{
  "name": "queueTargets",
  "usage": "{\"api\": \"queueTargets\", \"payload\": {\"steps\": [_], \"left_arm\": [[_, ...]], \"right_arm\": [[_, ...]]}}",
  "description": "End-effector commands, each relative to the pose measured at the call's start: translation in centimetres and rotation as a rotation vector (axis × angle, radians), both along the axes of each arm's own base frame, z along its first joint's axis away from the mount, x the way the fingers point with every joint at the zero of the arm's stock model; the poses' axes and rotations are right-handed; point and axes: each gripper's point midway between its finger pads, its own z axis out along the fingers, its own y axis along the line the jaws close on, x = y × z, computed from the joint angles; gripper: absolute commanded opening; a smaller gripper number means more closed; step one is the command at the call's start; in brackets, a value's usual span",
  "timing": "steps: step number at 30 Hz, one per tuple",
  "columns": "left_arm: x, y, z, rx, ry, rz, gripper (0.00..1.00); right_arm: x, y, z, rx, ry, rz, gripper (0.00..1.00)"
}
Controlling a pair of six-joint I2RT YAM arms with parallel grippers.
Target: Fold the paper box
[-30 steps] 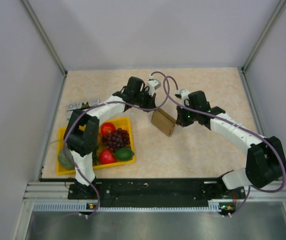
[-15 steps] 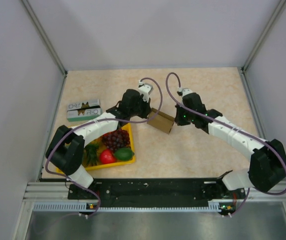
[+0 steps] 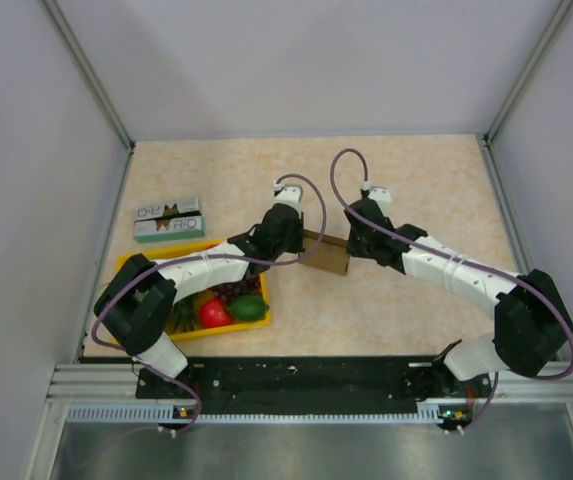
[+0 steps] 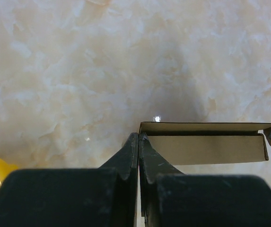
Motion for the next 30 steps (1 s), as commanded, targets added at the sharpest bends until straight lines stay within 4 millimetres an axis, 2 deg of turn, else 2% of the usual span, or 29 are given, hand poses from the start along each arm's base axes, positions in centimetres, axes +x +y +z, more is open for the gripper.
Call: {"api": "queueTargets", "payload": {"steps": [1, 11, 17, 19, 23, 30], "left_arm": [[0.5, 0.5, 3.3, -0.102, -0.074, 0.139, 0.0], [-1.1, 1.1, 3.0, -0.145, -0.081, 0.187, 0.0], [-2.2, 0.6, 2.3, -0.158, -0.074, 0.169, 0.0], [-2.3, 0.7, 2.3, -0.158, -0.076, 0.17, 0.0], [-2.9, 1.3, 1.5, -0.156, -0.07, 0.177, 0.0], [-3.7, 1.8, 1.0, -0.171, -0.072, 0.176, 0.0]], "right_arm": [[1.0, -0.9, 1.5, -0.012, -0.083, -0.168, 0.0], [-0.4, -1.4, 0.7, -0.031, -0.149, -0.285, 0.0], [-1.5, -0.7, -0.3, -0.084, -0.197, -0.221, 0.0], [-1.4, -0.1, -0.2, -0.055, -0.212, -0.195, 0.0], [-1.8, -0.8, -1.1, -0.071, -0.216, -0.181, 0.0], [-2.2, -0.1, -1.3, -0.075, -0.299, -0.143, 0.0]]}}
